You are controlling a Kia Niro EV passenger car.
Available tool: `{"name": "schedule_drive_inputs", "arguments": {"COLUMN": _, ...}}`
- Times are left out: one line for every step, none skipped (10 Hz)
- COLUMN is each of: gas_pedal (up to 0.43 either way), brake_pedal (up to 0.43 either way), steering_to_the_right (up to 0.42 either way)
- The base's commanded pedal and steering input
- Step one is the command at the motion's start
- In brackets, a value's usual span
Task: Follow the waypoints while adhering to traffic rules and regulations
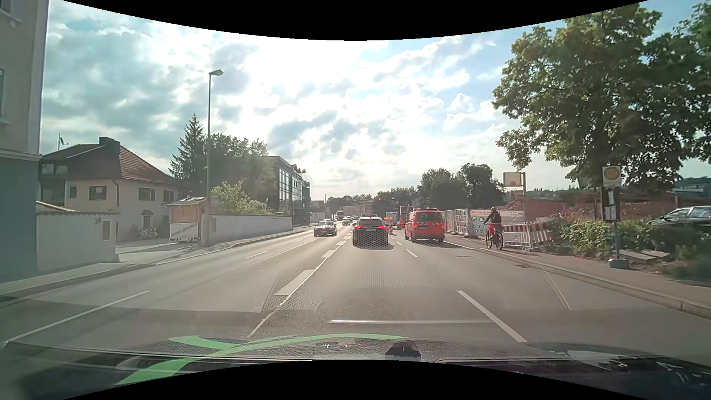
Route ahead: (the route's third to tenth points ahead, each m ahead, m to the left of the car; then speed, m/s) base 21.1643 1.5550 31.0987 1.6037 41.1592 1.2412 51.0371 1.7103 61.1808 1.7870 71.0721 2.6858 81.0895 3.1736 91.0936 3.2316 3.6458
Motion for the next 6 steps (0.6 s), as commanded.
{"name": "schedule_drive_inputs", "arguments": {"gas_pedal": 0.000, "brake_pedal": 0.000, "steering_to_the_right": -0.004}}
{"name": "schedule_drive_inputs", "arguments": {"gas_pedal": 0.000, "brake_pedal": 0.000, "steering_to_the_right": -0.004}}
{"name": "schedule_drive_inputs", "arguments": {"gas_pedal": 0.000, "brake_pedal": 0.006, "steering_to_the_right": -0.003}}
{"name": "schedule_drive_inputs", "arguments": {"gas_pedal": 0.000, "brake_pedal": 0.012, "steering_to_the_right": -0.004}}
{"name": "schedule_drive_inputs", "arguments": {"gas_pedal": 0.000, "brake_pedal": 0.012, "steering_to_the_right": -0.004}}
{"name": "schedule_drive_inputs", "arguments": {"gas_pedal": 0.000, "brake_pedal": 0.024, "steering_to_the_right": -0.003}}
